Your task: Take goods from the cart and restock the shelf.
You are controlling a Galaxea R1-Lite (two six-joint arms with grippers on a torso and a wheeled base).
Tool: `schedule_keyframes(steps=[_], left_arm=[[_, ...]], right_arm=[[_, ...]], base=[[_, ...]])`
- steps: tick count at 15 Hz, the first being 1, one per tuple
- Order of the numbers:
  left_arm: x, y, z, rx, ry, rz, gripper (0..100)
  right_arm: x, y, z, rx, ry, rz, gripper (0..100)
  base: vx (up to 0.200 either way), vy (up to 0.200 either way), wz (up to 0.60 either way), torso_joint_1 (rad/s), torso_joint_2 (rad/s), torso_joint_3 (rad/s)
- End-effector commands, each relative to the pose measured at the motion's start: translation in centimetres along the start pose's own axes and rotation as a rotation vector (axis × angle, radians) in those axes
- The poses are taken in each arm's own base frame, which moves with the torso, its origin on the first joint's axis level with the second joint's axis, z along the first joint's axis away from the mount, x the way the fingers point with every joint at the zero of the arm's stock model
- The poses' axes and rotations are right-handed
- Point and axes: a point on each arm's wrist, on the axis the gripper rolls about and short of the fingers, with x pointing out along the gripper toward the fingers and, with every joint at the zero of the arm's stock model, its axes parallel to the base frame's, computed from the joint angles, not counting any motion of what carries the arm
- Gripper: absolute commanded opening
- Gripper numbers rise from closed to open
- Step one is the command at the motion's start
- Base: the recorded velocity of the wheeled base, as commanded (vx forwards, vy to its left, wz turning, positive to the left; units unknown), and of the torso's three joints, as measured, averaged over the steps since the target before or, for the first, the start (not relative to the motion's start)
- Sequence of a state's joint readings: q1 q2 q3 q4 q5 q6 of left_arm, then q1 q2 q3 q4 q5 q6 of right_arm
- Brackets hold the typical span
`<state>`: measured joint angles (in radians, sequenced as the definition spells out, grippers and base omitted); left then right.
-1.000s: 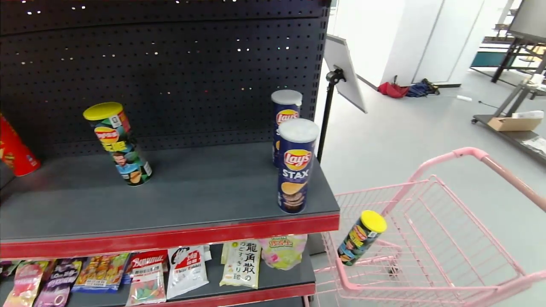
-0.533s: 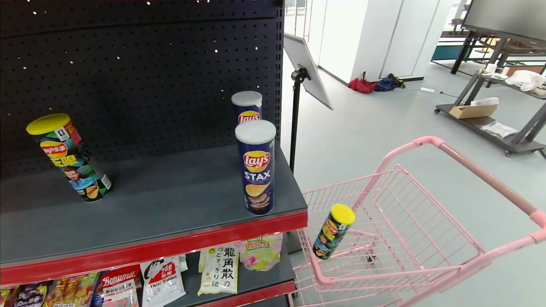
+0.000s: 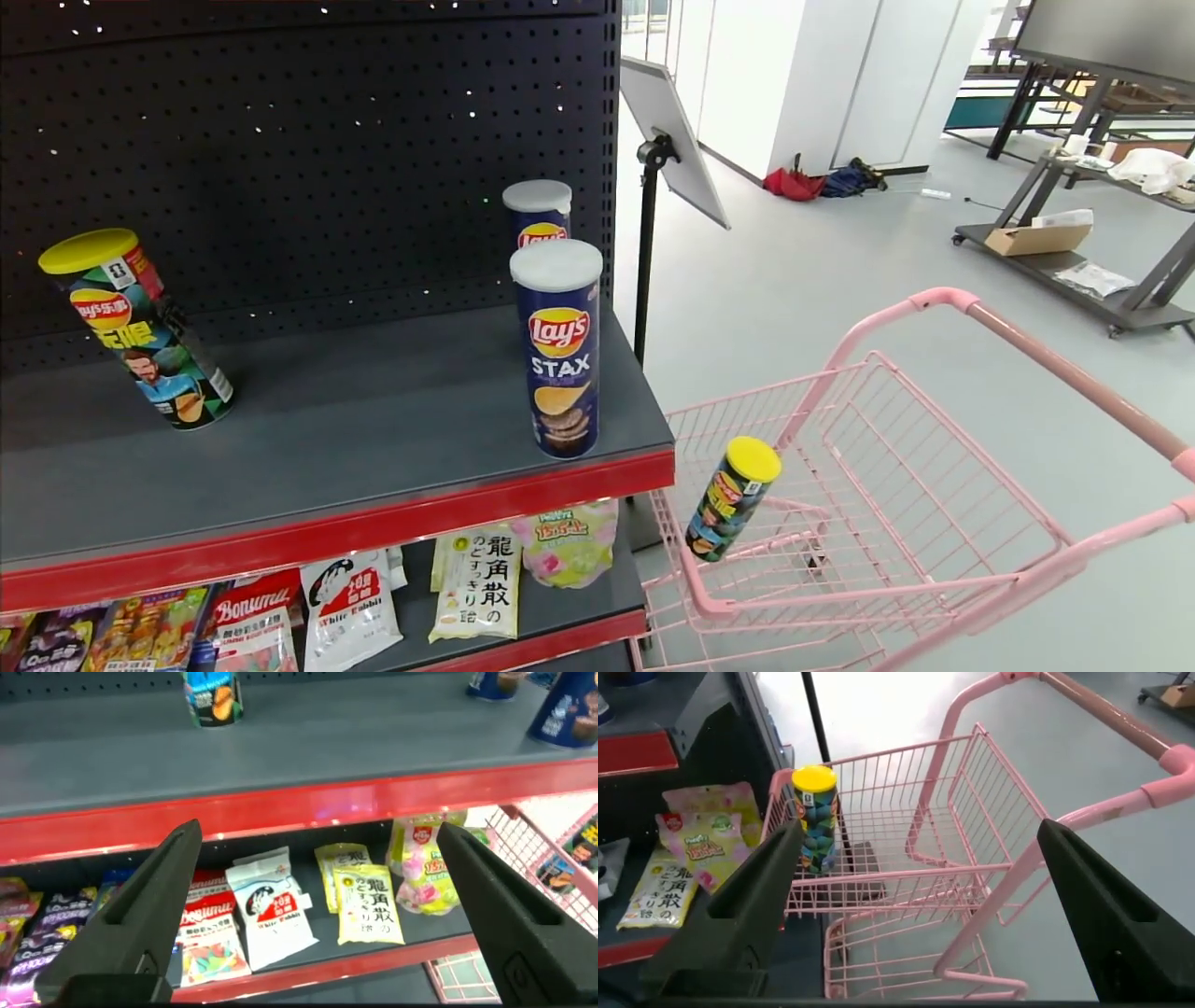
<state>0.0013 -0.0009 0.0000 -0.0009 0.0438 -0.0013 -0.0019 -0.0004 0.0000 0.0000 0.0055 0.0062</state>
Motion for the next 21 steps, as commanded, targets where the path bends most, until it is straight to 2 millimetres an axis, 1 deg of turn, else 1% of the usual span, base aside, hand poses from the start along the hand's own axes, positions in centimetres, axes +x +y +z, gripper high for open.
schedule_keyframes(steps=[1, 11, 19, 21], left_arm=[[0.01, 0.00, 0.01, 0.000, 0.000, 0.001, 100], [0.01, 0.00, 0.01, 0.000, 0.000, 0.001, 100], [0.01, 0.00, 0.01, 0.000, 0.000, 0.001, 100], [0.01, 0.00, 0.01, 0.000, 0.000, 0.001, 100]], right_arm=[[0.00, 0.00, 0.00, 0.000, 0.000, 0.001, 100], [0.01, -0.01, -0.01, -0.002, 0.003, -0.004, 100], [0.00, 0.00, 0.00, 0.003, 0.000, -0.001, 100], [0.01, 0.00, -0.01, 0.000, 0.003, 0.001, 100]], base=[[0.000, 0.000, 0.00, -0.144, 0.36, 0.207], [0.000, 0.000, 0.00, -0.147, 0.37, 0.224], [0.000, 0.000, 0.00, -0.186, 0.53, 0.346], [0.000, 0.000, 0.00, -0.081, 0.23, 0.158]])
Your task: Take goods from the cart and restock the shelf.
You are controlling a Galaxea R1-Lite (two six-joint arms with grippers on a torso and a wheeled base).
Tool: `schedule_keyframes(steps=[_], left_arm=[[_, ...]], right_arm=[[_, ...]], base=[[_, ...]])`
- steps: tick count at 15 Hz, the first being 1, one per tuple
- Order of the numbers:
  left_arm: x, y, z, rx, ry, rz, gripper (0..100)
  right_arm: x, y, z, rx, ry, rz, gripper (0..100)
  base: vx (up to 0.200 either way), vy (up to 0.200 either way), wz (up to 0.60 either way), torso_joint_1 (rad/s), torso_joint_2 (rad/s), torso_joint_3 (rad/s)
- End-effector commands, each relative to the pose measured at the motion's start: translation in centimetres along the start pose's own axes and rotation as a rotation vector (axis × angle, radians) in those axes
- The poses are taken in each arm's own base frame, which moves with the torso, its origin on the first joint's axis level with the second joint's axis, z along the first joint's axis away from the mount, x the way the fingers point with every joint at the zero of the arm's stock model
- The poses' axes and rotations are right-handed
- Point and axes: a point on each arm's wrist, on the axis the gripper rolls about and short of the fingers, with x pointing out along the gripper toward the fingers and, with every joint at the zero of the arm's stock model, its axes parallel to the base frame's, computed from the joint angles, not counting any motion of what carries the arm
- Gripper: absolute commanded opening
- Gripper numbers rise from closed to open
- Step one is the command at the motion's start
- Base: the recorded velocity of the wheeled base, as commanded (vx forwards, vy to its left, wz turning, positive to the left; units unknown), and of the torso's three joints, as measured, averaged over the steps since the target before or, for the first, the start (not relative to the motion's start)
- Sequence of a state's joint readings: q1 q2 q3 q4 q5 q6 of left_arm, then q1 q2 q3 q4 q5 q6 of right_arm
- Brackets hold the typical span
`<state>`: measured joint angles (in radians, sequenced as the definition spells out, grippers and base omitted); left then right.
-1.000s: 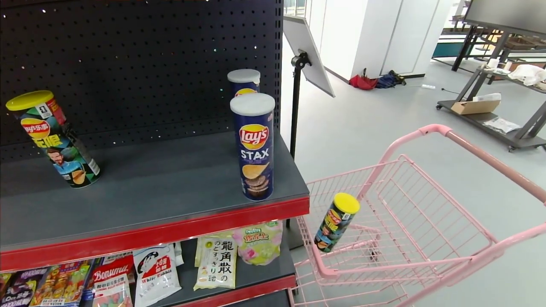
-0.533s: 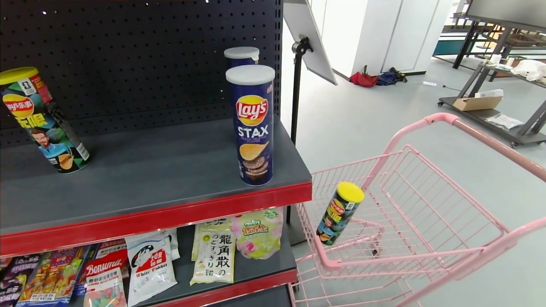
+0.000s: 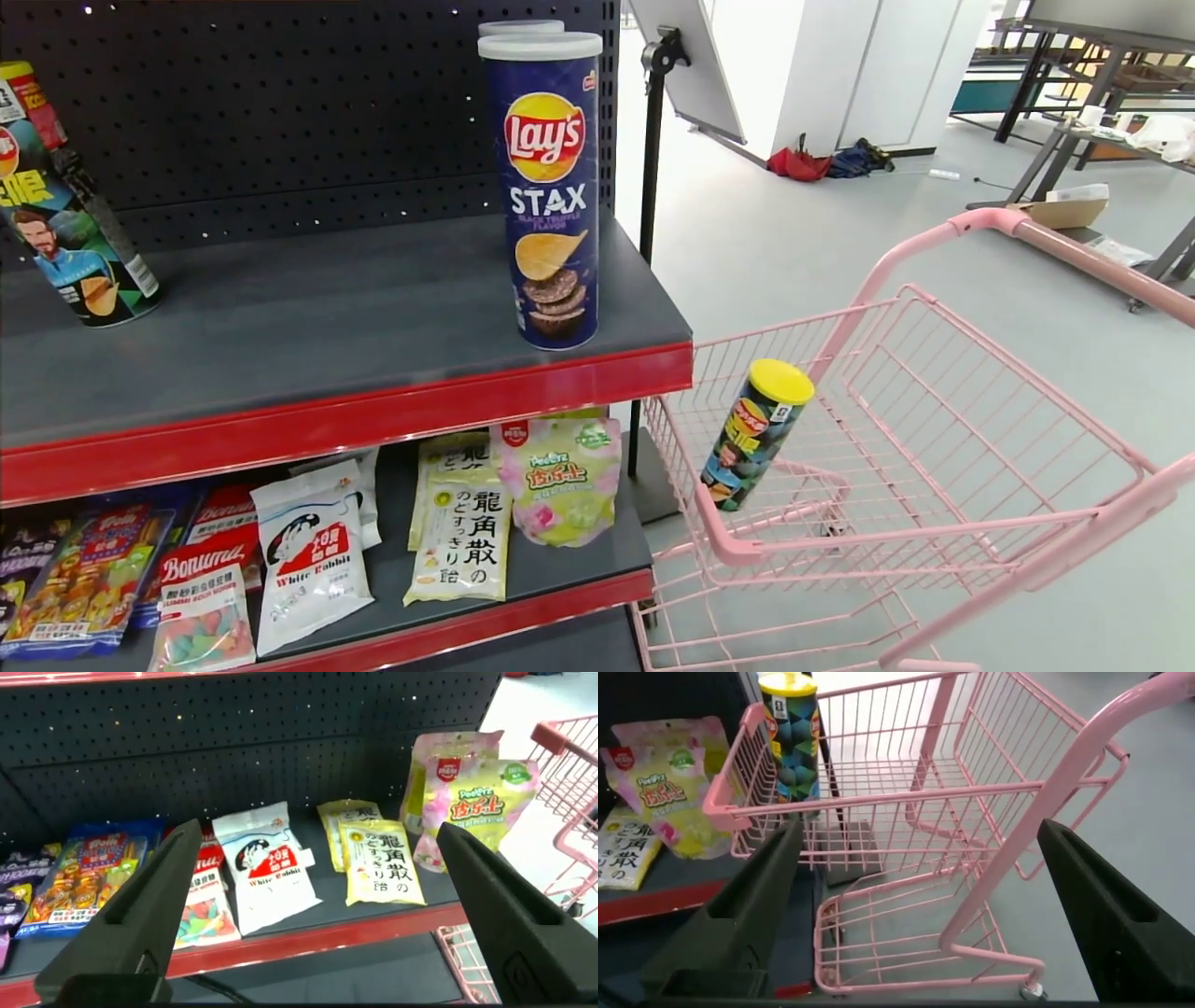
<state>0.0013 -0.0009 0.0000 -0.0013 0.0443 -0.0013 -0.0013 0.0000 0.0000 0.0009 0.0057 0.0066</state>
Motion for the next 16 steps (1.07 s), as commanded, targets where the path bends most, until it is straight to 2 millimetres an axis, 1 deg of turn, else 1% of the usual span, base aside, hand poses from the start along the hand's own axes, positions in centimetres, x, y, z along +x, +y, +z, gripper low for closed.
schedule_keyframes(steps=[1, 2, 3, 4, 5, 6, 7, 8, 9, 10, 11, 12, 13, 14, 16], left_arm=[[0.0, 0.0, 0.0, 0.000, 0.001, 0.000, 100], [0.0, 0.0, 0.0, 0.000, 0.001, 0.000, 100], [0.0, 0.0, 0.0, 0.000, 0.001, 0.000, 100], [0.0, 0.0, 0.0, 0.000, 0.001, 0.000, 100], [0.0, 0.0, 0.0, 0.000, 0.001, 0.000, 100], [0.0, 0.0, 0.0, 0.000, 0.001, 0.000, 100], [0.0, 0.0, 0.0, 0.000, 0.001, 0.000, 100], [0.0, 0.0, 0.0, -0.002, 0.001, 0.000, 100], [0.0, 0.0, 0.0, -0.002, 0.001, 0.002, 100], [0.0, 0.0, 0.0, -0.002, 0.001, 0.000, 100], [0.0, 0.0, 0.0, -0.002, 0.001, 0.000, 100], [0.0, 0.0, 0.0, 0.000, 0.001, 0.000, 100], [0.0, 0.0, 0.0, 0.000, 0.001, 0.000, 100], [0.0, 0.0, 0.0, 0.000, 0.001, 0.000, 100], [0.0, 0.0, 0.0, 0.000, 0.001, 0.000, 100]], right_arm=[[0.1, 0.0, 0.0, -0.002, 0.015, 0.003, 100], [0.2, 0.0, 0.1, -0.008, 0.028, 0.008, 100], [0.2, 0.0, 0.4, -0.062, 0.029, 0.028, 100], [0.1, 0.1, 2.6, -0.065, -0.004, 0.081, 100], [3.2, 0.3, 13.1, 0.072, 0.013, 0.145, 100], [4.7, 0.4, 16.3, 0.129, 0.004, 0.158, 100], [9.4, 1.1, 19.1, 0.118, 0.090, 0.254, 100], [12.2, 1.8, 17.8, 0.080, 0.185, 0.290, 100], [15.7, 2.1, 15.7, 0.087, 0.267, 0.279, 100], [19.2, 2.6, 13.0, 0.098, 0.291, 0.275, 100], [21.4, 3.1, 10.1, 0.099, 0.306, 0.286, 100], [22.9, 3.8, 7.3, 0.095, 0.322, 0.312, 100], [24.0, 4.4, 4.8, 0.091, 0.352, 0.326, 100], [25.3, 5.0, 2.9, 0.088, 0.370, 0.340, 100], [28.0, 6.5, 0.4, 0.078, 0.339, 0.352, 100]], base=[[0.000, 0.000, 0.00, -0.036, 0.09, 0.066], [0.000, 0.000, 0.00, -0.017, 0.07, 0.041], [0.000, 0.000, 0.00, 0.000, 0.00, 0.000], [0.000, 0.000, 0.00, 0.000, 0.00, 0.000], [0.000, 0.000, 0.00, 0.000, 0.00, 0.000], [0.000, 0.000, 0.00, 0.000, 0.00, 0.000], [0.000, 0.000, 0.00, 0.000, 0.00, 0.000], [0.000, 0.000, 0.00, 0.000, 0.00, 0.000], [0.000, 0.000, 0.00, 0.000, 0.00, 0.000], [0.000, 0.000, 0.00, 0.000, 0.00, 0.000], [0.000, 0.000, 0.00, 0.000, 0.00, 0.000], [0.000, 0.000, 0.00, 0.000, 0.00, 0.000], [0.000, 0.000, 0.00, 0.000, 0.00, 0.000], [0.000, 0.000, 0.00, 0.000, 0.00, 0.000], [0.000, 0.000, 0.00, 0.000, 0.00, 0.000]])
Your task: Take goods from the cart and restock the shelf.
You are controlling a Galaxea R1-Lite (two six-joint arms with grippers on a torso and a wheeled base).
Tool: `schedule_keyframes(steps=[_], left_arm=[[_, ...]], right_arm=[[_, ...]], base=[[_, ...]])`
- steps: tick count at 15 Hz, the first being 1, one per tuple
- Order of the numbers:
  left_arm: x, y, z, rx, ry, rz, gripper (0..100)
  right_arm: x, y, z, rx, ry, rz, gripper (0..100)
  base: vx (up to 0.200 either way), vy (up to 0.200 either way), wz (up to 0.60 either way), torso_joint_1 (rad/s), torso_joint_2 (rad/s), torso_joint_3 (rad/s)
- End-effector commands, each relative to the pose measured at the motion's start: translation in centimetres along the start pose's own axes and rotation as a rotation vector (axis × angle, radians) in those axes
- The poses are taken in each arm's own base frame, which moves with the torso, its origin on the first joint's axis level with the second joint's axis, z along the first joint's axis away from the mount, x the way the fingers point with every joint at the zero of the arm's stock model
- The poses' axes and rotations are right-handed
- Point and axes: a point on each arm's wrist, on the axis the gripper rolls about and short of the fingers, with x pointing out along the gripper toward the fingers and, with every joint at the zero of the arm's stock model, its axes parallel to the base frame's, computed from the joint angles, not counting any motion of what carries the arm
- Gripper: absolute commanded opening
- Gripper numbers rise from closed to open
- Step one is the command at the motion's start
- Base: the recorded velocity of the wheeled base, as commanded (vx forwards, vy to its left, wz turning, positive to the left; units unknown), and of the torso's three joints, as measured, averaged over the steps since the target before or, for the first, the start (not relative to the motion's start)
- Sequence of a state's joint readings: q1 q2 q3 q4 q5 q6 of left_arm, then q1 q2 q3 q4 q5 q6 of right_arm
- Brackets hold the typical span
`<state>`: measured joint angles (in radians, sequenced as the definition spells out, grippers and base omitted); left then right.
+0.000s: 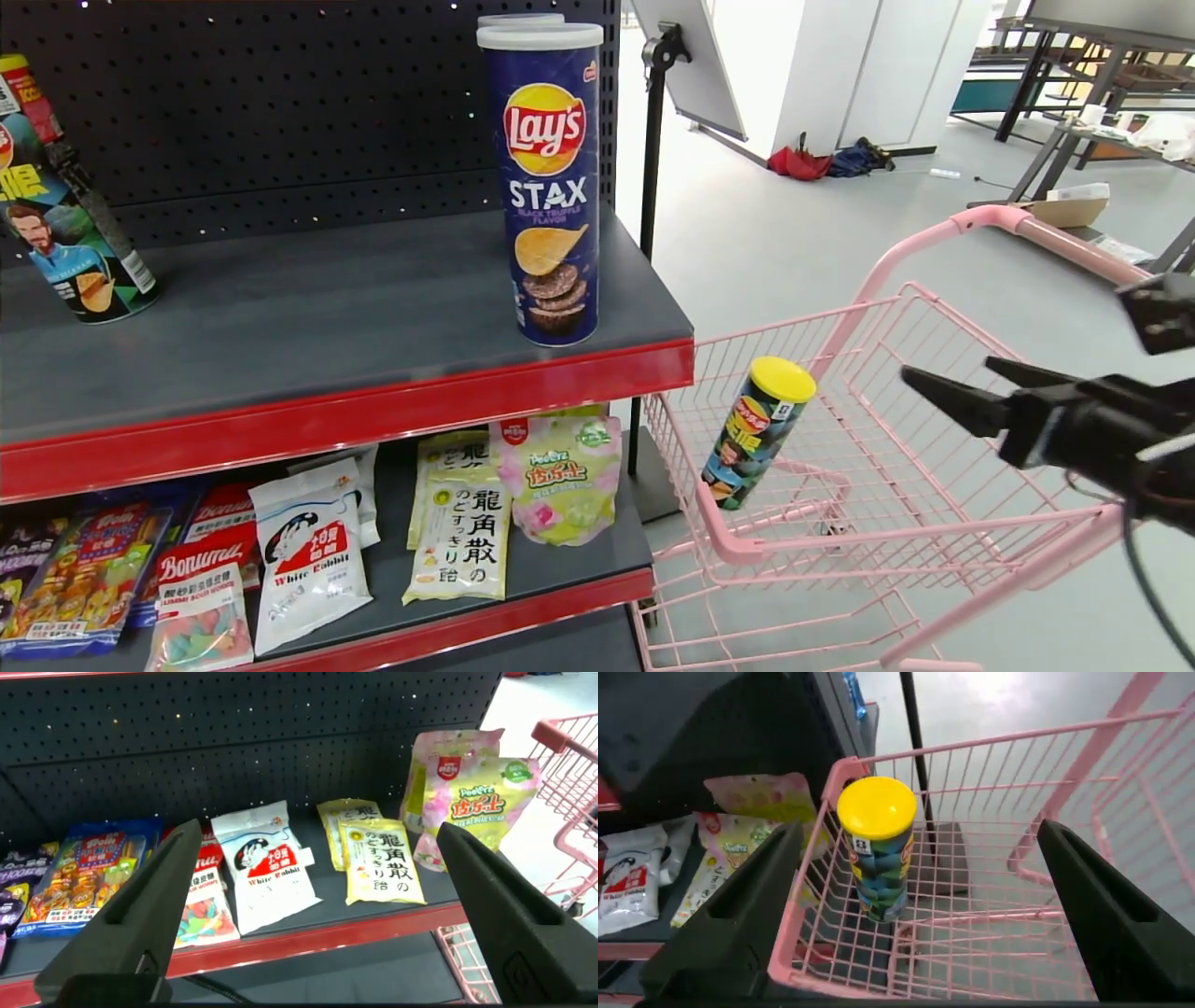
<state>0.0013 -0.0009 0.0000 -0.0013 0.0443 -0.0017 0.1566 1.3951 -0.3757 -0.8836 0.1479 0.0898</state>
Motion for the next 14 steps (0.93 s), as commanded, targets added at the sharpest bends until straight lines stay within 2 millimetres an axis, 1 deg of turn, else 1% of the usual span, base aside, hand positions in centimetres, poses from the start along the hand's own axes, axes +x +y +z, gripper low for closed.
schedule_keyframes(steps=[1, 2, 6, 8, 10, 12, 14], left_arm=[[0.0, 0.0, 0.0, 0.000, 0.001, 0.000, 100], [0.0, 0.0, 0.0, 0.000, 0.001, 0.000, 100], [0.0, 0.0, 0.0, 0.002, 0.001, 0.004, 100], [0.0, 0.0, 0.0, 0.002, 0.001, 0.004, 100], [0.0, 0.0, 0.0, 0.002, 0.001, 0.004, 100], [0.0, 0.0, 0.0, 0.000, 0.001, 0.004, 100], [0.0, 0.0, 0.0, 0.000, 0.001, 0.004, 100]], right_arm=[[8.4, 0.8, -9.1, 0.019, 0.177, 0.058, 100], [8.9, 1.0, -9.3, 0.024, 0.177, 0.065, 100], [9.2, 1.9, -9.8, 0.020, 0.192, 0.096, 100], [9.9, 2.1, -10.2, 0.019, 0.201, 0.101, 100], [11.7, 2.0, -10.4, 0.020, 0.185, 0.093, 100], [12.8, 2.0, -10.8, 0.019, 0.180, 0.083, 100], [13.2, 2.0, -11.2, 0.021, 0.190, 0.085, 100]], base=[[0.000, 0.000, 0.00, 0.000, 0.00, 0.000], [0.000, 0.000, 0.00, 0.000, 0.00, 0.000], [0.000, 0.000, 0.00, 0.000, 0.00, 0.000], [0.000, 0.000, 0.00, 0.000, 0.00, 0.000], [0.000, 0.000, 0.00, 0.000, 0.00, 0.000], [0.000, 0.000, 0.00, 0.000, 0.00, 0.000], [0.000, 0.000, 0.00, 0.000, 0.00, 0.000]])
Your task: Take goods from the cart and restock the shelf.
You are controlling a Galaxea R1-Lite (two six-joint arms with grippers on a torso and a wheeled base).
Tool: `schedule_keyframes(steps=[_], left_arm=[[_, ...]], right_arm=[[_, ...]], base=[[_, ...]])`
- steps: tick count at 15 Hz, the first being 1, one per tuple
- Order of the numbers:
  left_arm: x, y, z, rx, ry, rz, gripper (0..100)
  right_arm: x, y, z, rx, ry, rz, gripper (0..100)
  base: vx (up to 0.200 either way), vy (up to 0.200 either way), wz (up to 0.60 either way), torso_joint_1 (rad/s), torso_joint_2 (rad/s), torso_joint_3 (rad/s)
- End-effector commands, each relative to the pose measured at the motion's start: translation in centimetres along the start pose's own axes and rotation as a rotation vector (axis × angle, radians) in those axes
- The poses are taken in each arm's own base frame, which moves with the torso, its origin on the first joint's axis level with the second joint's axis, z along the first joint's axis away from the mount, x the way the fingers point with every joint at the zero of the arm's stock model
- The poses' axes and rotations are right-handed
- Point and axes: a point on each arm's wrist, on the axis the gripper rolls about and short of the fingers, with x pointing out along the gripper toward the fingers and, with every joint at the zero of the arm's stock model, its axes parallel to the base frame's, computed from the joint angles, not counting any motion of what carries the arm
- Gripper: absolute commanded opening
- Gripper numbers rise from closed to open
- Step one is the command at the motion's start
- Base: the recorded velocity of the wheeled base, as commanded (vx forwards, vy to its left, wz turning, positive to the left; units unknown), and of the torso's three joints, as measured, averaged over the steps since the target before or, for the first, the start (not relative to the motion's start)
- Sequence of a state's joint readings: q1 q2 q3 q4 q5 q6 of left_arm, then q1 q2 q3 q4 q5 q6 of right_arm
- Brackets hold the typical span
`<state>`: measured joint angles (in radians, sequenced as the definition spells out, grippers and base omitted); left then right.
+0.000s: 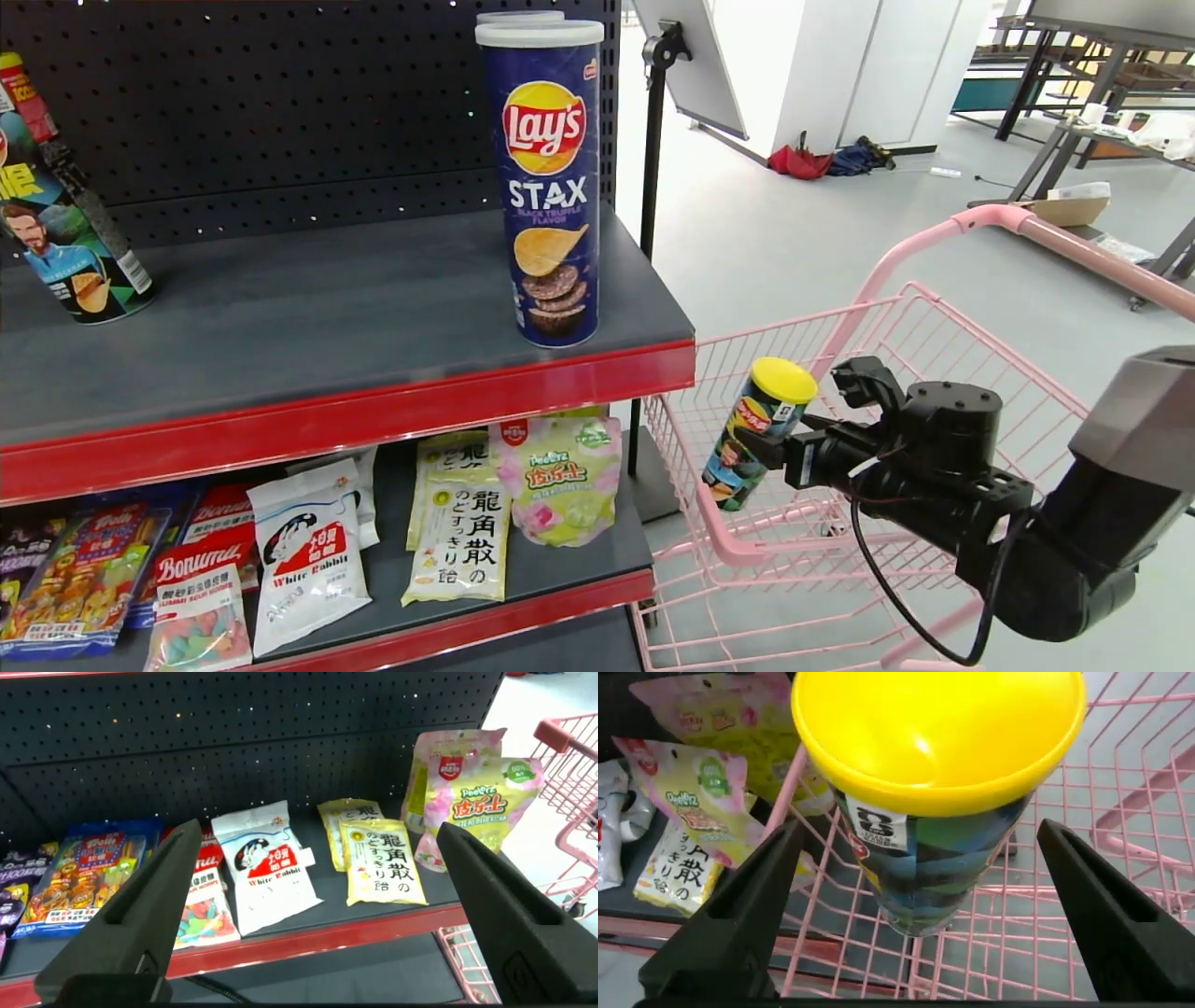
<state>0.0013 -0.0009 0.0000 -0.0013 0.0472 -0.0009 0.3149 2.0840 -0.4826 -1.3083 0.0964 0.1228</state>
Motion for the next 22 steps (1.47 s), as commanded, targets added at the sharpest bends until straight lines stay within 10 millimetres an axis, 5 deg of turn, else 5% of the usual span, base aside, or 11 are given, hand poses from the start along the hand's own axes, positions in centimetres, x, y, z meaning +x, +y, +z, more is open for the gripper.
schedule_keyframes(steps=[1, 12, 13, 19, 22], left_arm=[[0.0, 0.0, 0.0, 0.001, 0.001, 0.001, 100], [0.0, 0.0, 0.0, 0.001, 0.001, 0.001, 100], [0.0, 0.0, 0.0, 0.001, -0.001, 0.001, 100], [0.0, 0.0, 0.0, 0.001, 0.001, 0.001, 100], [0.0, 0.0, 0.0, 0.001, 0.001, 0.001, 100]], right_arm=[[1.1, -0.2, -0.7, 0.005, 0.016, -0.004, 100], [4.5, -0.5, -0.5, 0.035, -0.035, -0.037, 100], [4.6, -0.5, -0.7, 0.035, -0.030, -0.038, 0], [4.7, 0.1, 0.1, 0.030, -0.059, -0.034, 0], [2.3, 0.2, 5.6, 0.022, -0.131, -0.084, 0]], base=[[0.000, 0.000, 0.00, 0.000, 0.00, 0.000], [0.000, 0.000, 0.00, 0.000, 0.00, 0.000], [0.000, 0.000, 0.00, 0.000, 0.00, 0.000], [0.000, 0.000, 0.00, 0.000, 0.00, 0.000], [0.000, 0.000, 0.00, 0.000, 0.00, 0.000]])
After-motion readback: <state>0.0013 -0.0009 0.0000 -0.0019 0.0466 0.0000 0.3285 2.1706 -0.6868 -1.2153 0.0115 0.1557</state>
